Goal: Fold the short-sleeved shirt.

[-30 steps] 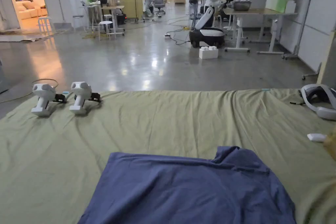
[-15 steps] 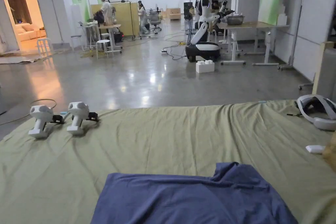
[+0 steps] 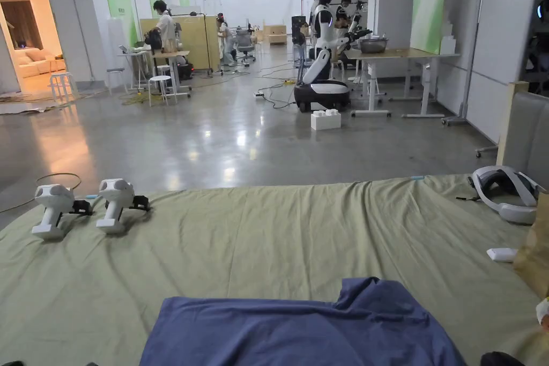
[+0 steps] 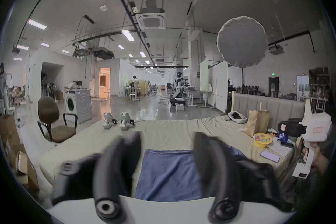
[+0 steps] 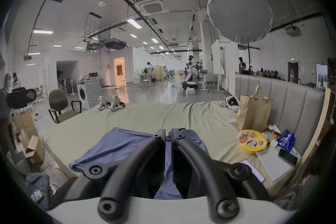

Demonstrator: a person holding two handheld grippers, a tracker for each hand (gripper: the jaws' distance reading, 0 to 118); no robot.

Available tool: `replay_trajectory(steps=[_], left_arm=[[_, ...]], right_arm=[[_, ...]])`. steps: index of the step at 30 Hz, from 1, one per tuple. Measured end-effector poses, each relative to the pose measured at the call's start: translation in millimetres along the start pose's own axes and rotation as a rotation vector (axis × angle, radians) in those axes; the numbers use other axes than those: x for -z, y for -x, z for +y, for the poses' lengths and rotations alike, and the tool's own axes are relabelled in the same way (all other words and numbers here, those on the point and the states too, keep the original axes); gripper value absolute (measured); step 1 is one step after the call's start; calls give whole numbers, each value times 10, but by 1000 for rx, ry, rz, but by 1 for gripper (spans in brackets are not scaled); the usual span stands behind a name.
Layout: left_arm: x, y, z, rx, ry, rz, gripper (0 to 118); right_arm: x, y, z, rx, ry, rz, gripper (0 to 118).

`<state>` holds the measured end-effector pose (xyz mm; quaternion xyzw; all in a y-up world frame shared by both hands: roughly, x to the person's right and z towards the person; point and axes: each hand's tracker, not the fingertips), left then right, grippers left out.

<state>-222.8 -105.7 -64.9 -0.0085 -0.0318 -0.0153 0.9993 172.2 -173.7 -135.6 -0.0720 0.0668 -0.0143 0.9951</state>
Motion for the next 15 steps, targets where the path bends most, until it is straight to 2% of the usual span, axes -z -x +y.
replay_trajectory(steps=[1, 2, 7, 10, 15], left_arm=[[-18, -53, 4, 25, -7, 13, 5], [-30, -87, -3, 34, -18, 21, 2], [-35, -89, -21, 37, -13, 17, 1], [-1, -39, 16, -11, -1, 1, 1], [148, 130, -105, -45, 62, 21, 1]], right_arm=[[17, 11, -18, -4, 2, 5, 2], [14, 40, -22, -7, -6, -5, 2], [-15, 125, 16, -49, -27, -44, 2], [-15, 171, 32, -89, -43, -58, 2], [24, 155, 30, -86, -22, -54, 2]])
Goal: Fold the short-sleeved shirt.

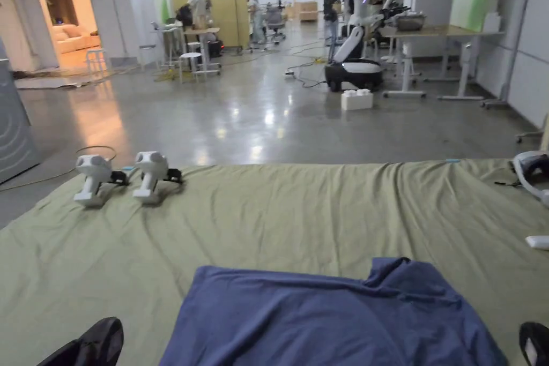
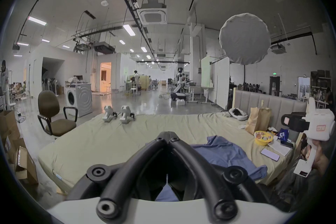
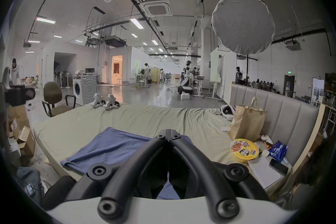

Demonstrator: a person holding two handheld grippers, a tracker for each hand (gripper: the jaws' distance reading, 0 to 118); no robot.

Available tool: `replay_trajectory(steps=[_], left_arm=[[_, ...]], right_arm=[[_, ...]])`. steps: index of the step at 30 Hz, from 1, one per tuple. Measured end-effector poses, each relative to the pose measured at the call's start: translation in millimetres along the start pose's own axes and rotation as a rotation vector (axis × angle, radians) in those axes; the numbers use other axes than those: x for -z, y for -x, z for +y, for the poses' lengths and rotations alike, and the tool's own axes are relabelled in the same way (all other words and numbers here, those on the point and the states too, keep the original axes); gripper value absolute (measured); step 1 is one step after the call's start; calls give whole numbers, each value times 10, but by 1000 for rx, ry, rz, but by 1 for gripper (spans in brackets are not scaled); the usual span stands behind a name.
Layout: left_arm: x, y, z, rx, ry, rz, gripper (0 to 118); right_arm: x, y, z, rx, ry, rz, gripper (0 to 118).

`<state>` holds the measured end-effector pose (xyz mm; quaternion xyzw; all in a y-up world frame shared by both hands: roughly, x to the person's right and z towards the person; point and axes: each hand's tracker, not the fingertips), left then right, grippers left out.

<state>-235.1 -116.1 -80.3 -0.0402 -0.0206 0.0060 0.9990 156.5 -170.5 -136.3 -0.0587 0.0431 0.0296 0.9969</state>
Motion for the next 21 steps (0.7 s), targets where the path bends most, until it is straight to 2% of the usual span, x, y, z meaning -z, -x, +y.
replay_trajectory(steps=[4, 5, 6, 7, 13, 16, 18, 20, 21], left_arm=[[316, 374, -398, -36, 190, 24, 4], [388, 482, -553, -45, 221, 26, 25], [468, 583, -712, -48, 264, 23, 72], [610, 701, -923, -62, 357, -7, 105], [1173, 1054, -1918, -42, 613, -7, 103], [1363, 1154, -2104, -115, 653, -14, 103], [1535, 1161, -2233, -125, 712, 39, 100], [1607, 1144, -2286, -111, 722, 34, 74], [1634, 1123, -2310, -108, 745, 6, 70]], right_arm=[[52, -43, -162, 59, 60, 23, 2], [64, -48, -208, 62, 79, 26, 2], [84, -51, -241, 63, 106, 23, 2], [99, -54, -290, 66, 125, 19, 2], [233, -137, -506, 157, 229, 32, 2], [263, -177, -568, 163, 257, 16, 2], [267, -205, -617, 163, 275, 2, 2], [276, -224, -666, 170, 297, -8, 2], [281, -228, -694, 169, 309, -13, 2]])
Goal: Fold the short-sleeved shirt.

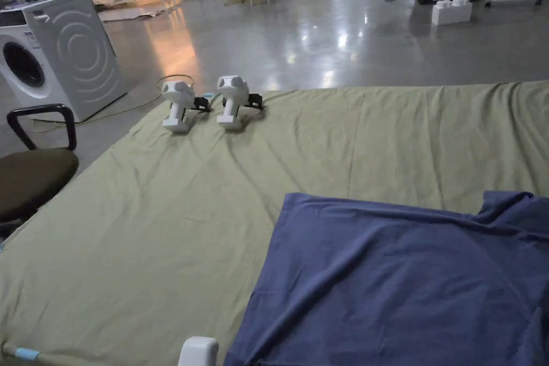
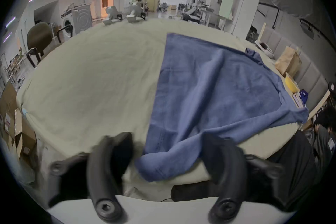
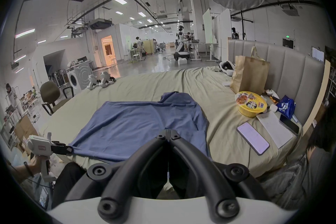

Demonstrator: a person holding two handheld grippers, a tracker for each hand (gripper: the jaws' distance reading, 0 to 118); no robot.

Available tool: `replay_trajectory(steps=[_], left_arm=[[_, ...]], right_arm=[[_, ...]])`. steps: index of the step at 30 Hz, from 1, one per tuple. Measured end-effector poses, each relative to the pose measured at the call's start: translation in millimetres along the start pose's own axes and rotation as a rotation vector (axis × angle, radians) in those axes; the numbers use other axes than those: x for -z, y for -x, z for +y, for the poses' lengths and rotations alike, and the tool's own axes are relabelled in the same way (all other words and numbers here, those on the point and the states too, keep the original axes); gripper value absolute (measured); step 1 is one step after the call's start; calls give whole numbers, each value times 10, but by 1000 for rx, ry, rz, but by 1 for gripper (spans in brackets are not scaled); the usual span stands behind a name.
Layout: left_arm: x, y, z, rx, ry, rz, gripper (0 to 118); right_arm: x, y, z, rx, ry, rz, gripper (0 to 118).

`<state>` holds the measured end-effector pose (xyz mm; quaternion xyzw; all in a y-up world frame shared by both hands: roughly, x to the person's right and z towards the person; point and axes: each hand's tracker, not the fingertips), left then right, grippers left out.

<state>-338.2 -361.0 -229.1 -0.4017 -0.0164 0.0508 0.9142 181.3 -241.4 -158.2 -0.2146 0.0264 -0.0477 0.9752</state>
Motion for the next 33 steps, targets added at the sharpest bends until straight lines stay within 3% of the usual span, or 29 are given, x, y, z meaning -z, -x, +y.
replay_trajectory(steps=[3, 6, 7, 10, 14, 15, 17, 18, 19, 22, 27, 29, 30, 33], left_arm=[[64, -145, -9, 107, 27, 49, 67], [75, -142, 37, 93, 38, 45, 66], [59, -160, 51, 82, 45, 51, 60], [35, -291, 46, 142, 41, 52, 16], [205, -473, 57, 211, 115, 84, 13], [225, -447, 106, 188, 126, 80, 13], [226, -426, 179, 145, 162, 74, 13], [253, -402, 210, 142, 175, 70, 13], [264, -423, 221, 170, 180, 72, 13], [301, -426, 198, 181, 174, 76, 13], [283, -415, 195, 168, 163, 77, 13], [287, -405, 204, 165, 166, 76, 13], [293, -384, 209, 162, 167, 74, 13], [288, -343, 217, 139, 161, 85, 13]], right_arm=[[5, -14, -75, -20, 28, -15, 2], [32, -46, -141, -27, 59, -20, 2], [41, -60, -159, -27, 66, -20, 2], [42, -109, -198, -28, 77, -29, 2], [123, -279, -266, -4, 102, -52, 3], [176, -347, -292, 16, 120, -57, 9], [264, -451, -316, 61, 170, -70, 64], [337, -524, -366, 74, 204, -80, 83], [425, -589, -431, 69, 255, -100, 88], [625, -724, -650, 2, 354, -137, 88], [992, -901, -841, 71, 387, -71, 85], [1168, -946, -890, 67, 405, -67, 54], [1236, -965, -902, 75, 432, -48, 54], [1289, -962, -976, 115, 435, 17, 24]])
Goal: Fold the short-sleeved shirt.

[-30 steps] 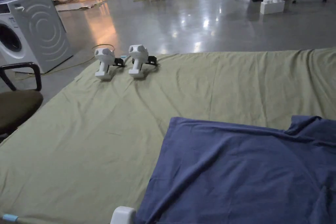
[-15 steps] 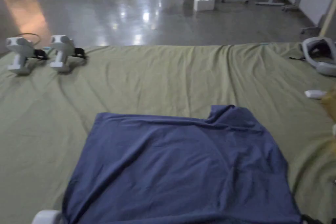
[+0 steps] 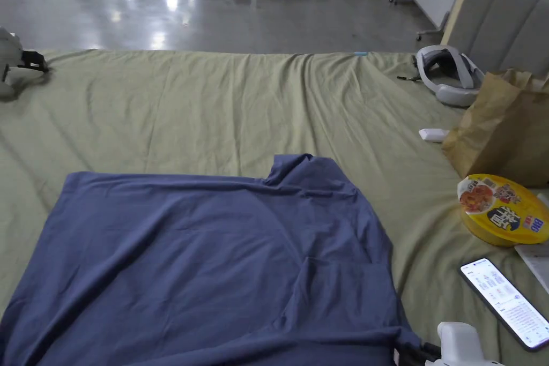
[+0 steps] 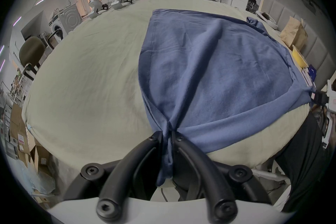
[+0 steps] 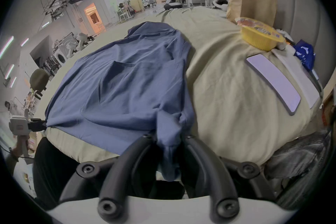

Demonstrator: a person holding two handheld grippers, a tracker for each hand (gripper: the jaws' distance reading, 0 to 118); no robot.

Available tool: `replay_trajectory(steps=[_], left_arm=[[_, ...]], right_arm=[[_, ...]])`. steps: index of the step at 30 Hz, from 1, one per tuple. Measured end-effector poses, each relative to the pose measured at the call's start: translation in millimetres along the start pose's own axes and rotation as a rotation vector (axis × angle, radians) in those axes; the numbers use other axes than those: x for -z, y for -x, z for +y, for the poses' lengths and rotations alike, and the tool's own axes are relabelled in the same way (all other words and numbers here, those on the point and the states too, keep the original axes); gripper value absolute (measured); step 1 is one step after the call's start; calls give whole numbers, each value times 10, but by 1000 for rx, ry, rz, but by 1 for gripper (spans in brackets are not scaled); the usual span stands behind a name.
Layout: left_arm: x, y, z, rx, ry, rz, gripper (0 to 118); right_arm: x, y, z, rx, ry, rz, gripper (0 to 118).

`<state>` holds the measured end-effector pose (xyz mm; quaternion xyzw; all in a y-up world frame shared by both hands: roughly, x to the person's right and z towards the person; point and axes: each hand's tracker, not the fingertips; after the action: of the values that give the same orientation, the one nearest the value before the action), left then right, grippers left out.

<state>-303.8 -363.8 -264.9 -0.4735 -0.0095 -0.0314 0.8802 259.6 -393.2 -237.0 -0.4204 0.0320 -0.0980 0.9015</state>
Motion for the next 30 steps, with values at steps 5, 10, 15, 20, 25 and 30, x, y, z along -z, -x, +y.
replay_trajectory(steps=[5, 10, 15, 20, 25, 30], left_arm=[[-101, 60, 58, -78, 7, -35, 12], [-531, 301, 494, -248, -141, -151, 12], [-254, 436, 1316, -298, -160, -169, 12], [221, 456, 2013, -338, -128, -170, 12], [859, 389, 2338, -360, -47, -117, 88], [783, 306, 2097, -401, -112, -113, 110]], right_arm=[[-226, 94, -18, -18, -62, -14, 13], [-409, 119, 426, 4, -184, 32, 13], [58, 177, 1168, -13, -197, -13, 12], [639, 146, 1712, 25, -156, -72, 12], [1184, 153, 1892, 26, -62, -126, 30], [1432, 21, 1791, 40, 11, -146, 96]])
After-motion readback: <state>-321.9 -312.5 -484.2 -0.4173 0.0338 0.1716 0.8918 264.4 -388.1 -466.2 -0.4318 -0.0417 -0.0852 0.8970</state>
